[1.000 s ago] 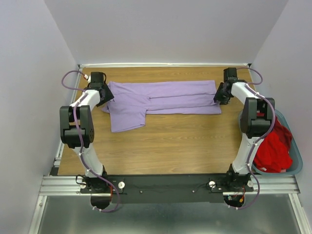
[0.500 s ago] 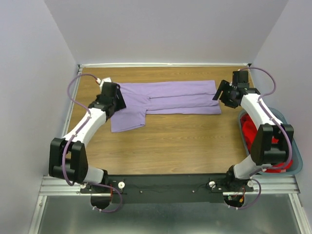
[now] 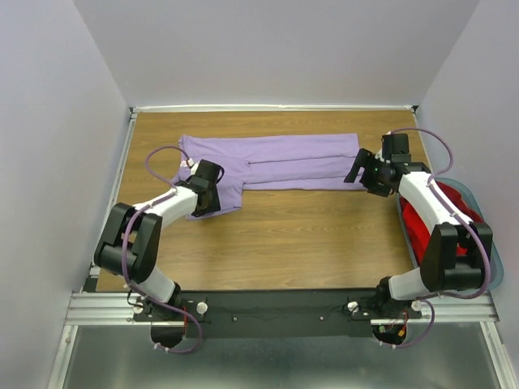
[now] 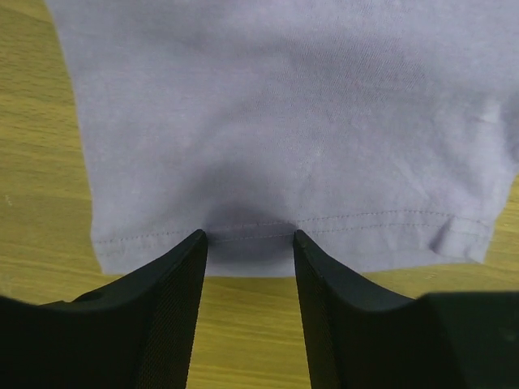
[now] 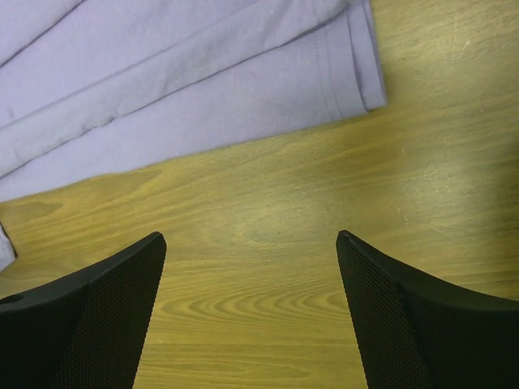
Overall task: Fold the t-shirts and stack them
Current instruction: Fold the tshirt
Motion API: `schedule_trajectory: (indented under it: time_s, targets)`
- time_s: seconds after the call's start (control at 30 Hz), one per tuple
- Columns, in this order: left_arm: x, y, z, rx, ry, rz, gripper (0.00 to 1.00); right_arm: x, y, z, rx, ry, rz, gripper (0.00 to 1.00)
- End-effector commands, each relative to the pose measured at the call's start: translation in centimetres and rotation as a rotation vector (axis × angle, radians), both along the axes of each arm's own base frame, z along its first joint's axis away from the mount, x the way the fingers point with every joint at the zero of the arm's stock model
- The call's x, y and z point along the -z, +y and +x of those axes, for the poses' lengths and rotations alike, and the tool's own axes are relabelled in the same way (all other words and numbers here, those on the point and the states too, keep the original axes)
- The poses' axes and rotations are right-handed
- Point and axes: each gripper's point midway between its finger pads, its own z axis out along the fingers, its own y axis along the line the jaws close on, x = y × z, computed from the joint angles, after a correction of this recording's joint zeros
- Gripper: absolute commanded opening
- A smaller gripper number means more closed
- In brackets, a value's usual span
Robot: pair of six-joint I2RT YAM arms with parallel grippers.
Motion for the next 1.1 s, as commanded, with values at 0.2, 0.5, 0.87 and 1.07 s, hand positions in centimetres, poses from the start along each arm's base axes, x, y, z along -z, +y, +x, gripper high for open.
schedule_trajectory:
  time_s: [0.2,0.5,0.87,1.07]
  targets:
    - [2.2,0.2,-0.3,-0.041,0.029,0.061,0.21,0.1,0.7,-0.5,-0.038,-0.006,0.023,0.92]
    - [-4.6,-0.2,4.9,-0.034,-0.136,0.105,0.02,-0.2,0.8,-0.3,-0.045,-0.016,0.024,0.92]
    - [-9.8,-0.5,18.1,-0.036,-0.276,0.225,0.01,0.2,1.1,-0.6,-0.063,-0.005,0.032,0.91]
    - [-11.4,-0.6,23.7,-0.052,-0.358,0.229,0.01,0.5,1.5,-0.6,-0.087,0.004,0.049,0.91]
